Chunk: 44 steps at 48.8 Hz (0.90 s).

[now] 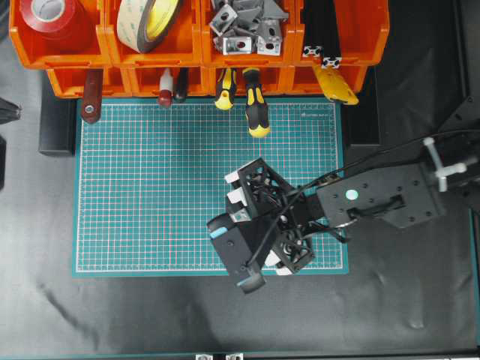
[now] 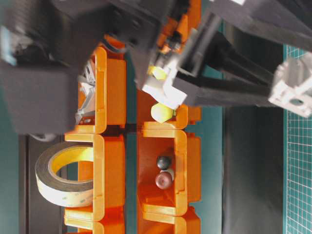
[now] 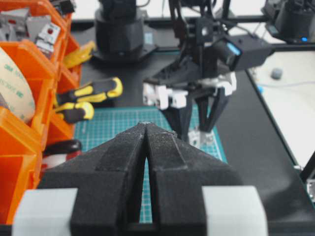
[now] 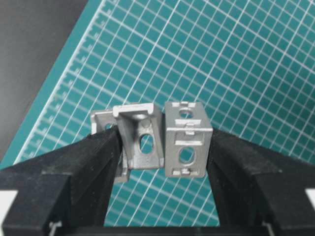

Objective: Pick corner brachets from container rack with right arm.
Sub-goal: 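Lower the brackets toward the mat and open the right gripper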

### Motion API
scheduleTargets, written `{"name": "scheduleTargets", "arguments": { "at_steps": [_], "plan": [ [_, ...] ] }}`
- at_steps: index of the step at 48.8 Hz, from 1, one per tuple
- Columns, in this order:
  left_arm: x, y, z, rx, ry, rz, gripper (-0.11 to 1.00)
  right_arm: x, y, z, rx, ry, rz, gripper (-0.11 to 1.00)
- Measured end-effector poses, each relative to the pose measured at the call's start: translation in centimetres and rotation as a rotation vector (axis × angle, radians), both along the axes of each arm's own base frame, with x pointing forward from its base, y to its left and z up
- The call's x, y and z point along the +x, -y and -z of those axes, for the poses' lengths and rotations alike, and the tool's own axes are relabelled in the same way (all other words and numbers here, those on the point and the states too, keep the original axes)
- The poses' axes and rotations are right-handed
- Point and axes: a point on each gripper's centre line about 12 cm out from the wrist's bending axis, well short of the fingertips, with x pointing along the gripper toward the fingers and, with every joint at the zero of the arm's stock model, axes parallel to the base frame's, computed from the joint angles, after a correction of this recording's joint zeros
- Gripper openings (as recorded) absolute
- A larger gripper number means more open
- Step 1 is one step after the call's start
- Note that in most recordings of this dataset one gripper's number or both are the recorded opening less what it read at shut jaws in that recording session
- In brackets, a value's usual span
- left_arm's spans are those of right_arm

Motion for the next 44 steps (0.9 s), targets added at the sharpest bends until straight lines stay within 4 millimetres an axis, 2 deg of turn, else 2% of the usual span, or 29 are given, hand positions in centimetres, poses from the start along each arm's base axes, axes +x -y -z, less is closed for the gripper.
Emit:
{"name": "scheduleTargets", "arguments": {
  "at_steps": [9, 28, 34, 36, 44],
  "plan": [
    [0.0, 0.0, 0.0, 0.003, 0.000, 0.001, 0.00, 0.3, 0.1, 0.8, 0.000, -0.003, 0.001, 0.52],
    [0.0, 0.0, 0.0, 0.003, -0.001, 0.000, 0.00, 0.5, 0.6, 0.8, 0.003, 0.001, 0.017, 0.52],
    [0.0, 0.0, 0.0, 0.003, 0.000, 0.001, 0.00, 0.6, 1.1, 0.8, 0.004, -0.001, 0.032, 0.76],
    [0.0, 0.0, 0.0, 0.003, 0.000, 0.002, 0.00, 0.7, 1.2, 0.8, 0.005, -0.001, 0.036, 0.80],
    [0.0, 0.0, 0.0, 0.003, 0.000, 0.001, 0.00, 0.8, 1.5, 0.8, 0.004, -0.001, 0.041, 0.79]
  ]
}}
